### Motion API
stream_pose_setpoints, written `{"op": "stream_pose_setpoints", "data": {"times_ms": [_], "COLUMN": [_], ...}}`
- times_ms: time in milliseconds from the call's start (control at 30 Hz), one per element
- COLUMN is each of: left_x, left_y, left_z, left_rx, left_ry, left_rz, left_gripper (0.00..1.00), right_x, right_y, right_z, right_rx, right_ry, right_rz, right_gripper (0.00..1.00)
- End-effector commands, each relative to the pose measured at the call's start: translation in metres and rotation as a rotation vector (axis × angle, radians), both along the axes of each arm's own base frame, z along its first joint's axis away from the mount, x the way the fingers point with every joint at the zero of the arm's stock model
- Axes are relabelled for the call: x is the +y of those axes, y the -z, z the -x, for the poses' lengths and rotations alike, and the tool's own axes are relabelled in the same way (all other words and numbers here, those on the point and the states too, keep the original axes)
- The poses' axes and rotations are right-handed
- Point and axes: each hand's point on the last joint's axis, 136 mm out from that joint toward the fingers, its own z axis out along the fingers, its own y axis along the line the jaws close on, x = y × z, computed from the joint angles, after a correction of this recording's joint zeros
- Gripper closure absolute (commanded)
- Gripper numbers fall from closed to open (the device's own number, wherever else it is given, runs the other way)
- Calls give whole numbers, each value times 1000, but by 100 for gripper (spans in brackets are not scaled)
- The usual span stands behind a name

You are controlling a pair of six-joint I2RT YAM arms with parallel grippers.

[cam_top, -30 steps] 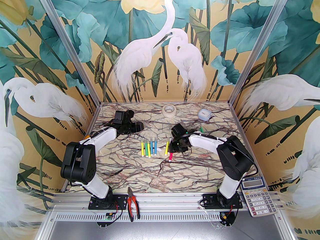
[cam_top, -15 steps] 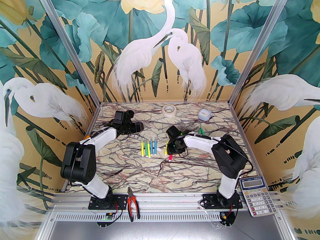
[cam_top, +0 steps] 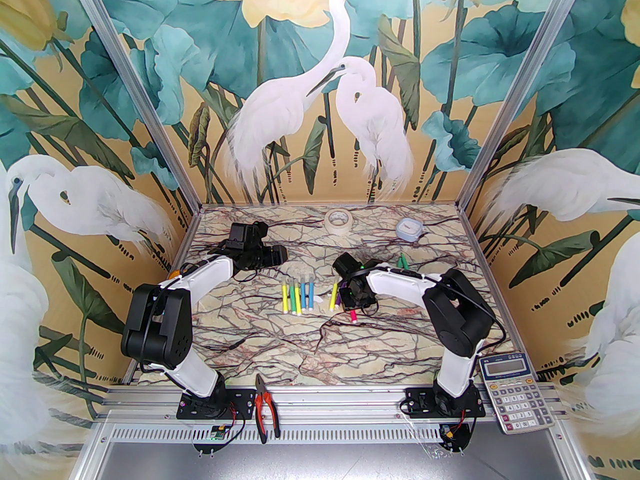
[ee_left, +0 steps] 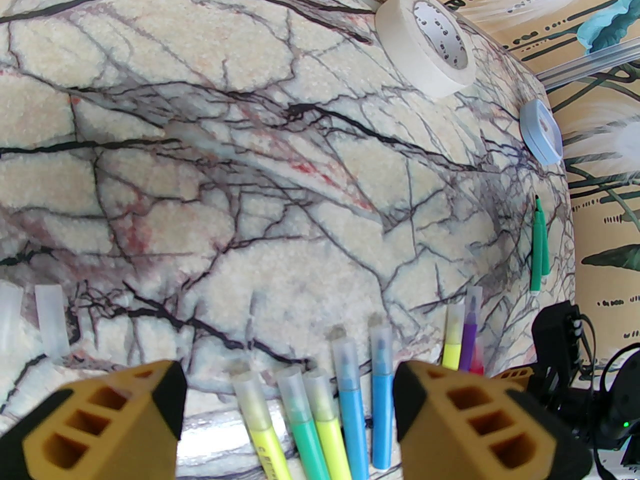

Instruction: Open the pen caps

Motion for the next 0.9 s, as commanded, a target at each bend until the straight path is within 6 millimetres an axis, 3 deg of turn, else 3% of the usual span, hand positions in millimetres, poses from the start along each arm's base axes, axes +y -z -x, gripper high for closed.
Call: {"op": "stream_pose_setpoints", "data": {"times_ms": [0,500,867], "left_x": [-1,-6,-54], "left_y": [-5,-10,-20], "left_z": [3,6,15], "left_rx": [-18,-21,-33], "left_ry": [1,13,149], "left_rz": [-3,14,107], "left_gripper": [27,27,27], "right_x": [1,-2,3], "right_y": [6,11,-11], "right_z": [-2,-6,-16], "right_rx": [3,1,-65], "right_ry": [-7,-8,-37], "right_rz": [29,70,23], "right_gripper": [70,76,86]}}
